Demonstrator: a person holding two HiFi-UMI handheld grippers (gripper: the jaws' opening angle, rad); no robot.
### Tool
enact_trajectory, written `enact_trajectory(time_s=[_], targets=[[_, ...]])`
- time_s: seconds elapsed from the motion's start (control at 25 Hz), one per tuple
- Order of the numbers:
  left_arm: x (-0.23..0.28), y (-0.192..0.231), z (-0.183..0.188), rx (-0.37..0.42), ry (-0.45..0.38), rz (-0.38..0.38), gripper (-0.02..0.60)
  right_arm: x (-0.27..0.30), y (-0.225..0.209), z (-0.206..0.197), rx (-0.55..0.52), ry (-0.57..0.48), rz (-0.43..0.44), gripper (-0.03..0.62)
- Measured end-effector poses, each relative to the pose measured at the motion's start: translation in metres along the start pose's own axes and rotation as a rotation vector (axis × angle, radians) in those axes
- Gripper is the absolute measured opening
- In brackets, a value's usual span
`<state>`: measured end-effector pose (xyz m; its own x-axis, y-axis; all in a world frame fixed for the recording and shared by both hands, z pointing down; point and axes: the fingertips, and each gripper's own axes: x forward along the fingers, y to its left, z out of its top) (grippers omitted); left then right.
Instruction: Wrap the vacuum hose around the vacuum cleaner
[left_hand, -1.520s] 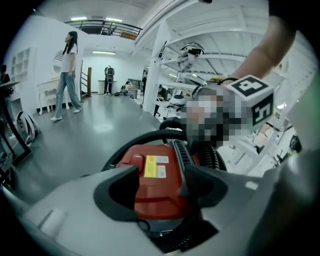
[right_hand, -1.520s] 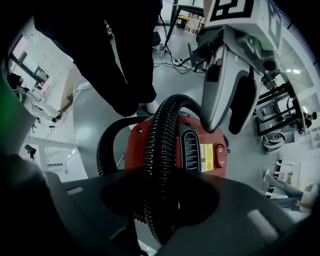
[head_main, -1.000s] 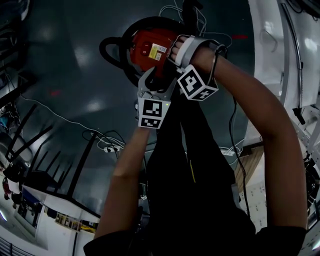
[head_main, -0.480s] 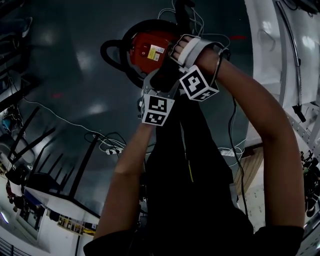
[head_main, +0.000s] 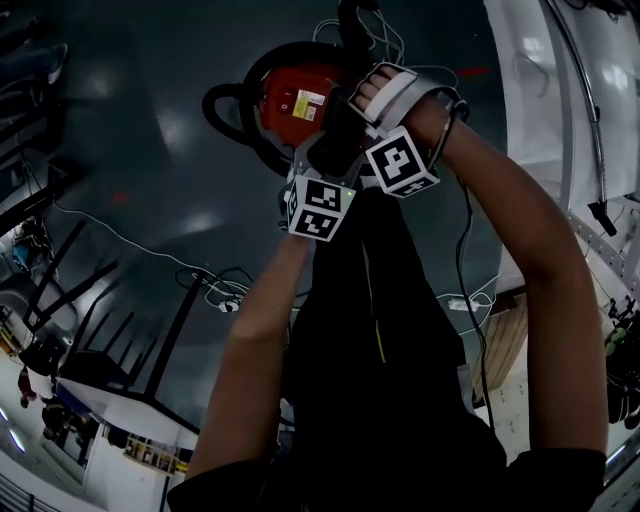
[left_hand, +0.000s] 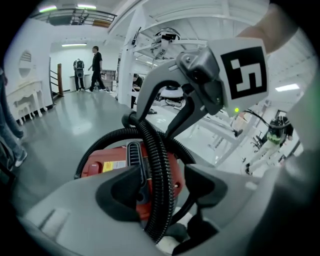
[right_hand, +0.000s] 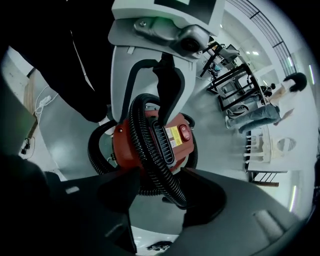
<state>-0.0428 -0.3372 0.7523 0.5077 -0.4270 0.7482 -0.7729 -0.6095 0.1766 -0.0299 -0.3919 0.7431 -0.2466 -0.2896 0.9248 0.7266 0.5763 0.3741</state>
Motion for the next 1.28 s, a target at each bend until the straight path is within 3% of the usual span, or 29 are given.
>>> enact_trajectory(time_s=[0.36, 0.64, 0.8, 0.96, 1.12, 1.28], targets=[[-0.022, -0.007, 0.009, -0.006, 0.001, -0.032, 0.233, -0.029, 0.01, -0.008, 0.221, -0.01, -0.055, 0.181], [-0.056, -0.015, 0.03, -0.019, -0.022, -0.052, 0.128, -0.066, 0.011, -0.007, 0.464, -0.017, -0.098, 0.126], [-0.077, -0.011, 0.039, -0.045, -0.019, -0.035, 0.101, -0.085, 0.015, -0.006, 0.588, 0.0, -0.12, 0.088], [-0.1, -0.003, 0.047, -0.102, -0.04, 0.011, 0.038, -0.105, 0.011, -0.016, 0.833, 0.034, -0.206, -0.003], [-0.125, -0.004, 0.06, -0.154, -0.077, 0.027, 0.019, -0.127, 0.013, -0.019, 1.124, 0.026, -0.246, -0.003], [-0.148, -0.008, 0.075, -0.221, -0.131, 0.022, 0.015, -0.15, 0.022, -0.025, 1.348, 0.057, -0.268, -0.003]])
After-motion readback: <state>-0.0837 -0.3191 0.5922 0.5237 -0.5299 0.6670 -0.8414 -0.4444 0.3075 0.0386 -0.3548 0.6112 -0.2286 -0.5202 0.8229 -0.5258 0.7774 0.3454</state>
